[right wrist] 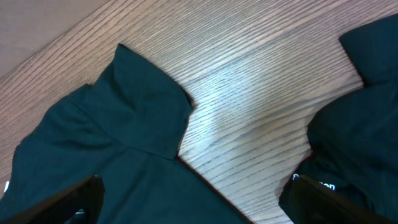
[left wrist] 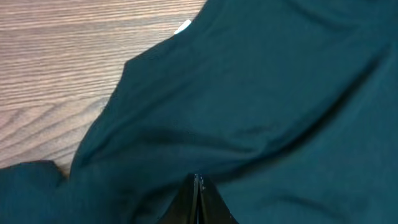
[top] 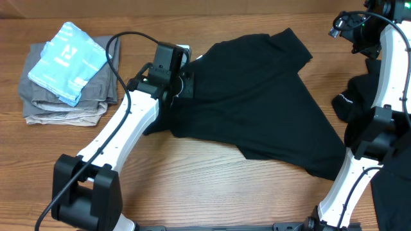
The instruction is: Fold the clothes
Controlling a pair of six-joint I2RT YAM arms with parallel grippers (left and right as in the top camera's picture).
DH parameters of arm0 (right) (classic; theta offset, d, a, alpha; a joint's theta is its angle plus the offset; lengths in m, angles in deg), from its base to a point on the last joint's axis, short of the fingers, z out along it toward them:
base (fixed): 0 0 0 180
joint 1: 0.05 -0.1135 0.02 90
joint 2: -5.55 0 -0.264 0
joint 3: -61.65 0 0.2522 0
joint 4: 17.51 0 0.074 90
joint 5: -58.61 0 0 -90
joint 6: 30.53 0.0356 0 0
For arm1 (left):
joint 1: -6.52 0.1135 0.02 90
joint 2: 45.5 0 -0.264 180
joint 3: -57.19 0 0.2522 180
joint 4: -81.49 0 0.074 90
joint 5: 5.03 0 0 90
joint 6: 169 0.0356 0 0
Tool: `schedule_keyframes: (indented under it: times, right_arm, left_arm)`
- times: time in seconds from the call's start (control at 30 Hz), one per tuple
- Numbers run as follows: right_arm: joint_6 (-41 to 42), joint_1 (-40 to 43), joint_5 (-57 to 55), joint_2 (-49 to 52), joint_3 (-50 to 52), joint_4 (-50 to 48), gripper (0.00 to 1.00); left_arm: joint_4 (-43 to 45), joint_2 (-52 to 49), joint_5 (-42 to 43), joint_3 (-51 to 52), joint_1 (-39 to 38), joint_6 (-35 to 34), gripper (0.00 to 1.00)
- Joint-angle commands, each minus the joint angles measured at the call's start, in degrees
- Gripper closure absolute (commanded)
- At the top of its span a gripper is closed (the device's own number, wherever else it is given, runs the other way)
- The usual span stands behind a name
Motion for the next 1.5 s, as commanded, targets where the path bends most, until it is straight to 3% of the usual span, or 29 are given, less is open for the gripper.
schedule_keyframes:
  times: [0.0, 0.17, 0.33, 0.47, 0.63, 0.67, 0.7, 0.73, 0.83, 1.07, 1.47]
  right_arm:
    - [0.2, 0.1, 0.3, -0.7, -0.7, -0.2, 0.00]
    - [0.2, 0.1, 0.3, -0.7, -0.7, -0.2, 0.00]
    - [1.0, 0.1, 3.9, -0.7, -0.7, -1.4, 0.00]
    - [2.0, 0.0, 11.5, -0.7, -0.7, 5.7, 0.00]
    - [-0.7, 0.0, 6.9, -0.6, -0.7, 15.8, 0.00]
    - [-0.6, 0.1, 4.0, -0.5, -0.7, 18.5, 0.10]
    - [-0.7, 0.2, 1.0, -0.4, 0.5, 18.4, 0.45]
    - [0.6, 0.4, -0.8, -0.9, 2.3, 18.4, 0.65]
    - [7.0, 1.0, -7.2, -0.8, 8.5, 18.4, 0.95]
    - [10.1, 4.3, -10.9, -0.6, 28.5, 5.7, 0.96]
    - [10.2, 14.4, -5.0, -0.5, 39.2, -8.9, 0.96]
  left_arm:
    - [-0.7, 4.5, 1.3, -0.3, -1.2, -0.6, 0.96]
    - [-1.4, 11.0, 2.9, -0.3, -2.8, -3.0, 0.96]
    - [-6.2, 11.0, 7.3, -0.3, -3.3, 0.9, 0.96]
    - [-9.2, 11.0, 7.3, -0.3, -3.3, 0.9, 0.96]
    - [-9.9, 11.0, 7.2, -0.3, -3.3, 0.8, 0.94]
    - [-10.1, 11.0, 7.2, -0.3, -3.3, 0.8, 0.94]
    - [-10.4, 11.0, 7.2, -0.3, -3.3, 0.7, 0.94]
    - [-10.8, 11.0, 6.8, -0.3, -3.3, 0.3, 0.94]
    - [-11.2, 11.0, 6.3, -0.2, -3.3, 0.1, 0.94]
    - [-11.3, 11.0, 5.7, 0.0, -3.3, -0.1, 0.92]
    - [-11.3, 10.9, 3.1, 0.0, -3.3, 0.0, 0.92]
